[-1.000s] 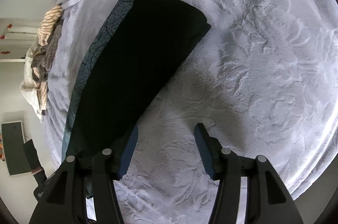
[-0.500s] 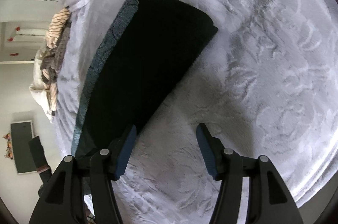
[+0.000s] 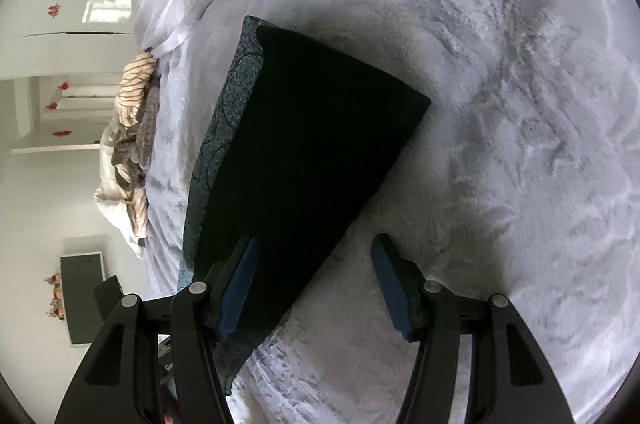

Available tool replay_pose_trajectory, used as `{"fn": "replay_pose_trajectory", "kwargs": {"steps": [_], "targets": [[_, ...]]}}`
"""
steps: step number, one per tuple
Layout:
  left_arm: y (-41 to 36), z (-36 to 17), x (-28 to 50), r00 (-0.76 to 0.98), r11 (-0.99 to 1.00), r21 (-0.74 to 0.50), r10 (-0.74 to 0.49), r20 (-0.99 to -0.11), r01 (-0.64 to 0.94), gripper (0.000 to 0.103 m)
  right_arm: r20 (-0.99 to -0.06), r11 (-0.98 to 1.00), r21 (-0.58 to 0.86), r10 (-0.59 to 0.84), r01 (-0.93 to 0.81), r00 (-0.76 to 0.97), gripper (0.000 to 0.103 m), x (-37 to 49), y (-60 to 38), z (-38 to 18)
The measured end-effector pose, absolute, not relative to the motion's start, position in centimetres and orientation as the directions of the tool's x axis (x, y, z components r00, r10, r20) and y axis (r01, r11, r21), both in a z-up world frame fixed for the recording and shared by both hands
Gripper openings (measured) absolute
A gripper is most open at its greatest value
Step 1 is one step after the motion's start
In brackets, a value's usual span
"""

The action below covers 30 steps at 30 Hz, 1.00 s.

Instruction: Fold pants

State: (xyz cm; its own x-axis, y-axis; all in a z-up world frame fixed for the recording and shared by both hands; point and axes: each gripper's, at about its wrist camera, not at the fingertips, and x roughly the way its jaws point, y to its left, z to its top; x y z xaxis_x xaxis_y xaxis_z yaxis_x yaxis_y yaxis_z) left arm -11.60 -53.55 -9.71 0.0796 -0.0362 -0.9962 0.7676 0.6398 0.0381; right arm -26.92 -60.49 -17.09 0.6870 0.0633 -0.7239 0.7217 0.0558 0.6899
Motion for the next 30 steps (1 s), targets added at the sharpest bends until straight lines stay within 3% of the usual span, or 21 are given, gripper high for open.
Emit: {"fn": "replay_pose_trajectory", "kwargs": {"steps": [9, 10, 11, 12, 13, 17, 25, 30], "targets": [[-51.1, -11.1, -10.2, 0.078, 0.622, 0.025, -0.059, -0.995, 0.783, 0.103, -0.579, 0.020, 0.815, 0.012, 0.579, 0.815, 0.071, -25.0, -63.1, -18.8], [-51.2, -10.9, -10.0, 0.061, 0.622, 0.013, -0.056, -0.997, 0.783, 0.101, -0.570, -0.004, 0.822, 0.010, 0.570, 0.822, 0.067, -24.8, -63.4, -19.0], [-51.1, -10.7, -9.4, 0.049, 0.627, 0.000, -0.061, -0.997, 0.779, 0.095, -0.569, -0.028, 0.822, 0.010, 0.569, 0.822, 0.044, -24.7, -63.6, -19.2], [-51.2, -10.1, -9.1, 0.046, 0.636, -0.011, -0.073, -0.996, 0.772, 0.083, -0.589, -0.036, 0.807, 0.013, 0.589, 0.808, 0.020, -24.6, -63.8, -19.1], [-51.4, -9.2, -8.8, 0.061, 0.645, -0.008, -0.084, -0.995, 0.764, 0.079, -0.592, -0.031, 0.805, 0.015, 0.592, 0.806, 0.020, -24.6, -63.9, -19.0], [-53.1, -7.0, -6.9, 0.196, 0.695, 0.054, -0.126, -0.973, 0.717, 0.079, -0.585, 0.069, 0.809, 0.008, 0.583, 0.811, 0.016, -24.3, -63.5, -16.3], [-57.5, -11.7, -5.9, 0.234, 0.677, 0.136, -0.054, -0.971, 0.723, 0.080, -0.575, 0.240, 0.797, 0.024, 0.554, 0.818, 0.014, -21.8, -62.3, -11.9], [-55.6, -9.8, -5.0, 0.184, 0.685, 0.066, -0.101, -0.978, 0.725, 0.080, -0.586, 0.341, 0.766, 0.021, 0.545, 0.810, 0.014, -20.1, -61.2, -8.9]]}}
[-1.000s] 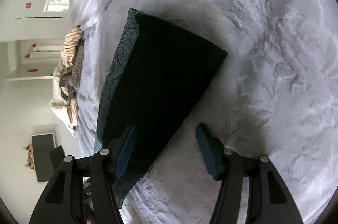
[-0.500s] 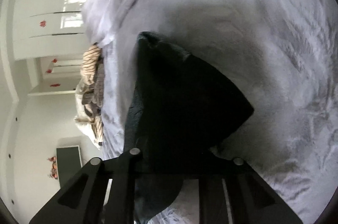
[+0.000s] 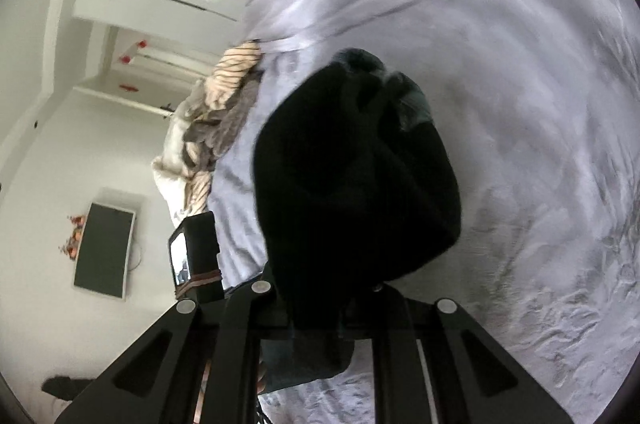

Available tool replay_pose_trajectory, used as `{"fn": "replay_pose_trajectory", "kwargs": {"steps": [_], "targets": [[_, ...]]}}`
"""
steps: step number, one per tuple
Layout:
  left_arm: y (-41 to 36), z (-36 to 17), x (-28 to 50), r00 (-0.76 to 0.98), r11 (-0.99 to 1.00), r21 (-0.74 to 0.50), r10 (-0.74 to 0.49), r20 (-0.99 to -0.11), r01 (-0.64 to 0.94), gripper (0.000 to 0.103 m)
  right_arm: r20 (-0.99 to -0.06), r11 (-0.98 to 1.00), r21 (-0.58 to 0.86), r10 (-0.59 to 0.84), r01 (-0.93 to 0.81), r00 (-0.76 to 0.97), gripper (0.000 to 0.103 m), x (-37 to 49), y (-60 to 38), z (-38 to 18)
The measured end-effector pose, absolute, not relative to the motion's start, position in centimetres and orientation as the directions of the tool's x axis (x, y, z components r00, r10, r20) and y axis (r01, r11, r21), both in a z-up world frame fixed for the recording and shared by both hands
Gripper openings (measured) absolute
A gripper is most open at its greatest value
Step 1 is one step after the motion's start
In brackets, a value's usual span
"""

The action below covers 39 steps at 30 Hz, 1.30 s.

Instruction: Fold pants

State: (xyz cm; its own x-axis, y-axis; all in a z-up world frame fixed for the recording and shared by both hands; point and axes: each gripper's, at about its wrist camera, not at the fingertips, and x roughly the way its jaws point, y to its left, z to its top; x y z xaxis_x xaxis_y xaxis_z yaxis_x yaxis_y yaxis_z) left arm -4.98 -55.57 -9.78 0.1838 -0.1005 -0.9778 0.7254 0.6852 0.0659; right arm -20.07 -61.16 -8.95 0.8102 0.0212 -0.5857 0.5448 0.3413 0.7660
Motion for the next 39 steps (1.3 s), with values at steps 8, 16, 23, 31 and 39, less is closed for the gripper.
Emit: {"fn": "replay_pose_trajectory", "kwargs": {"steps": [8, 16, 23, 31, 39], "targets": [[-47.7, -6.0, -1.3, 0.182, 0.717, 0.007, -0.168, -0.969, 0.697, 0.080, -0.655, 0.576, 0.623, 0.015, 0.529, 0.756, 0.014, -15.6, -55.6, -3.4], [-37.8, -5.6, 3.4, 0.199, 0.793, 0.041, -0.103, -0.975, 0.608, 0.080, -0.778, 0.766, 0.410, 0.010, 0.496, 0.628, 0.015, -6.9, -45.6, -3.6], [-29.4, -5.7, 7.1, 0.193, 0.857, 0.046, -0.063, -0.979, 0.514, 0.080, -0.917, 0.874, 0.129, -0.074, 0.467, 0.393, 0.024, 0.2, -35.5, -11.2], [-26.1, -5.2, 7.8, 0.145, 0.854, -0.021, -0.112, -0.983, 0.520, 0.080, -0.909, 0.951, -0.173, -0.255, 0.258, 0.330, 0.052, 1.2, -28.2, -9.7], [-29.2, -6.6, 5.8, -0.164, 0.749, -0.320, -0.277, -0.947, 0.580, 0.080, -0.848, 0.549, 0.508, 0.187, 0.663, 0.495, 0.054, -7.6, -39.1, -10.7]]}}
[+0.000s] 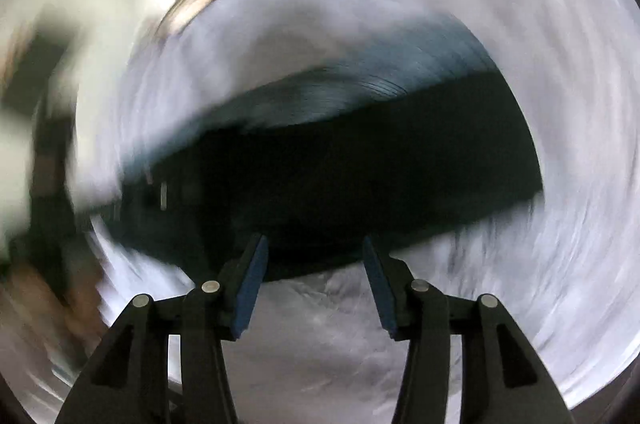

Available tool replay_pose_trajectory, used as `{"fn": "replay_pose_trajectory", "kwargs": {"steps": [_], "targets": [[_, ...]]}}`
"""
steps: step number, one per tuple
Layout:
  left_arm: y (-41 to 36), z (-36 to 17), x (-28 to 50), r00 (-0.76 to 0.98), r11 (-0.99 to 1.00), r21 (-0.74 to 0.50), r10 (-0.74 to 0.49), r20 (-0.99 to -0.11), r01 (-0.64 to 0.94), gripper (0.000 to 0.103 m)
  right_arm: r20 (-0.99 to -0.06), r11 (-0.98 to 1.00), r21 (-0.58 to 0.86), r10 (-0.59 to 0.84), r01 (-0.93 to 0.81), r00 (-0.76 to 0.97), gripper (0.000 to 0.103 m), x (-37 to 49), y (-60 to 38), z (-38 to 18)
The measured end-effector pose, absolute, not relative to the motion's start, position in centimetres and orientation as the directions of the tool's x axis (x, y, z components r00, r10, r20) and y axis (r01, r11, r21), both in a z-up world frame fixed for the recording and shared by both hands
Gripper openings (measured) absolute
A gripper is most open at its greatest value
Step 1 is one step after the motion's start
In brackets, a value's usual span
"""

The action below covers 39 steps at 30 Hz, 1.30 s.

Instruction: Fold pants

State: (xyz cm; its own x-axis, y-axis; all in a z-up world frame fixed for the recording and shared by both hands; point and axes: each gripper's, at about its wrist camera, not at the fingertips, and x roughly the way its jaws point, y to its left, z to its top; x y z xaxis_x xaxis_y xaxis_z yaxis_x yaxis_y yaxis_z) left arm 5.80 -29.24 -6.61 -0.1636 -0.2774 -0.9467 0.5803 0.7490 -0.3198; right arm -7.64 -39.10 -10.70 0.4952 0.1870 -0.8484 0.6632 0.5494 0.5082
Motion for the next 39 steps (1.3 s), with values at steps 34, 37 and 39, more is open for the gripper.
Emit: {"fn": "replay_pose_trajectory", "kwargs": {"steps": [34, 37, 39], "targets": [[-33.5, -8.1, 3.2, -0.215, 0.625, -0.347, -0.279, -0.936, 0.699, 0.022, -0.664, 0.088, 0.732, 0.311, 0.675, 0.680, 0.005, -9.6, -40.9, -18.8], [-33.0, -9.1, 3.3, -0.197, 0.635, -0.304, -0.236, -0.952, 0.710, 0.021, -0.677, 0.108, 0.723, 0.311, 0.683, 0.667, 0.005, -9.3, -40.6, -18.9], [-32.8, -10.0, 3.4, -0.208, 0.653, -0.310, -0.231, -0.950, 0.691, 0.021, -0.684, 0.123, 0.715, 0.325, 0.688, 0.653, 0.008, -8.9, -40.5, -18.8]]}}
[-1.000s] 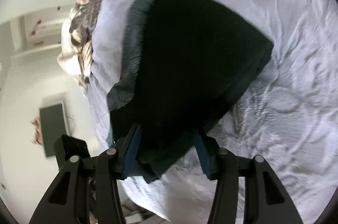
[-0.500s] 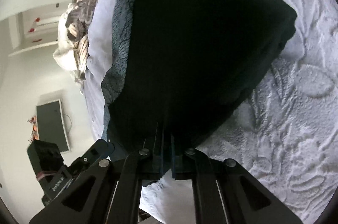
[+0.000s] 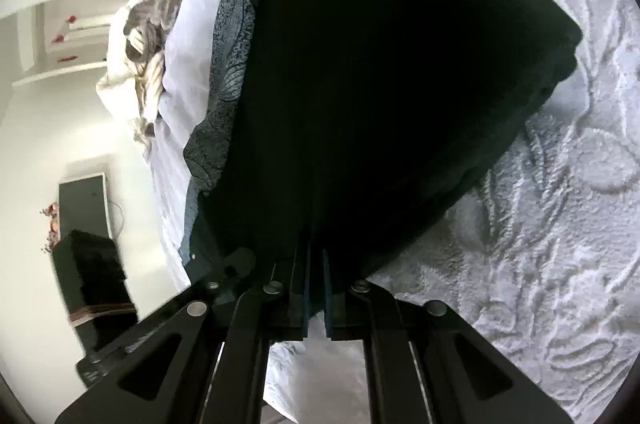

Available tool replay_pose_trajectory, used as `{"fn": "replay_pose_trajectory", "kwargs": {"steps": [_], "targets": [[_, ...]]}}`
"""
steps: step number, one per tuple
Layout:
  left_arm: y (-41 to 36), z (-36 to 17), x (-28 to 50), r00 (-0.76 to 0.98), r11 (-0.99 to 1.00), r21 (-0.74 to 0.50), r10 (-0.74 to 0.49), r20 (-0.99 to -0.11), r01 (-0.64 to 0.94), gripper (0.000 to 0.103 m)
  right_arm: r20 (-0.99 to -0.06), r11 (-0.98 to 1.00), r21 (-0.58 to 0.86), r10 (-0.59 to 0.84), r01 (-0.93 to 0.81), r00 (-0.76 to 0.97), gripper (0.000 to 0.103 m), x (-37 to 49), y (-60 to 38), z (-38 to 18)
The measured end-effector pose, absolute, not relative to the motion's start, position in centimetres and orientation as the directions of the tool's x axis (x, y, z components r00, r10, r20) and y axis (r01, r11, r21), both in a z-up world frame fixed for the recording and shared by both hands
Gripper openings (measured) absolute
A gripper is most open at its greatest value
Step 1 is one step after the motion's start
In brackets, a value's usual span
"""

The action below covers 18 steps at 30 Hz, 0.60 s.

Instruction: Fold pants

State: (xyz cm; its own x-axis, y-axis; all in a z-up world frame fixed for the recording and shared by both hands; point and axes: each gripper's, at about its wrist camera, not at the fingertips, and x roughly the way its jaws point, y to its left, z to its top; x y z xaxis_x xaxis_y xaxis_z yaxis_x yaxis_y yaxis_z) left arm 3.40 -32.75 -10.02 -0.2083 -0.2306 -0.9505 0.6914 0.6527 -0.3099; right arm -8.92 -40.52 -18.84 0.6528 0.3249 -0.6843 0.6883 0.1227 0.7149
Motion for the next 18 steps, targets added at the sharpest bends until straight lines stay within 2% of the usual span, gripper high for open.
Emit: {"fn": "replay_pose_trajectory", "kwargs": {"steps": [5, 7, 9, 10, 14, 15, 17, 18], "targets": [[-33.2, -9.7, 3.0, -0.179, 0.640, -0.290, -0.234, -0.956, 0.711, 0.021, -0.688, 0.356, 0.725, 0.425, 0.590, 0.589, 0.013, -6.9, -40.5, -14.2], [-33.4, -9.7, 2.9, -0.180, 0.640, -0.295, -0.240, -0.954, 0.709, 0.021, -0.706, 0.431, 0.707, 0.372, 0.561, 0.603, 0.025, -6.6, -41.9, -12.0], [-33.4, -9.8, 2.9, -0.188, 0.650, -0.306, -0.247, -0.951, 0.695, 0.021, -0.737, 0.481, 0.659, 0.263, 0.577, 0.622, 0.055, -6.3, -44.8, -10.1], [-33.4, -9.8, 3.0, -0.190, 0.654, -0.309, -0.248, -0.950, 0.690, 0.021, -0.750, 0.491, 0.636, 0.209, 0.596, 0.628, 0.060, -6.3, -46.3, -9.6], [-33.4, -9.8, 3.0, -0.188, 0.659, -0.308, -0.248, -0.950, 0.686, 0.021, -0.799, 0.489, 0.555, 0.089, 0.673, 0.594, 0.061, -5.3, -52.6, -10.3], [-33.5, -9.8, 2.9, -0.190, 0.661, -0.310, -0.250, -0.950, 0.684, 0.021, -0.816, 0.483, 0.536, 0.088, 0.692, 0.571, 0.061, -4.9, -53.9, -11.3], [-33.3, -9.8, 3.0, -0.197, 0.662, -0.319, -0.255, -0.947, 0.679, 0.021, -0.812, 0.415, 0.573, 0.172, 0.707, 0.558, 0.060, -4.6, -55.9, -14.0], [-32.9, -9.8, 3.2, -0.200, 0.660, -0.322, -0.256, -0.946, 0.678, 0.021, -0.789, 0.360, 0.613, 0.238, 0.703, 0.566, 0.047, -4.4, -56.5, -15.5]]}}
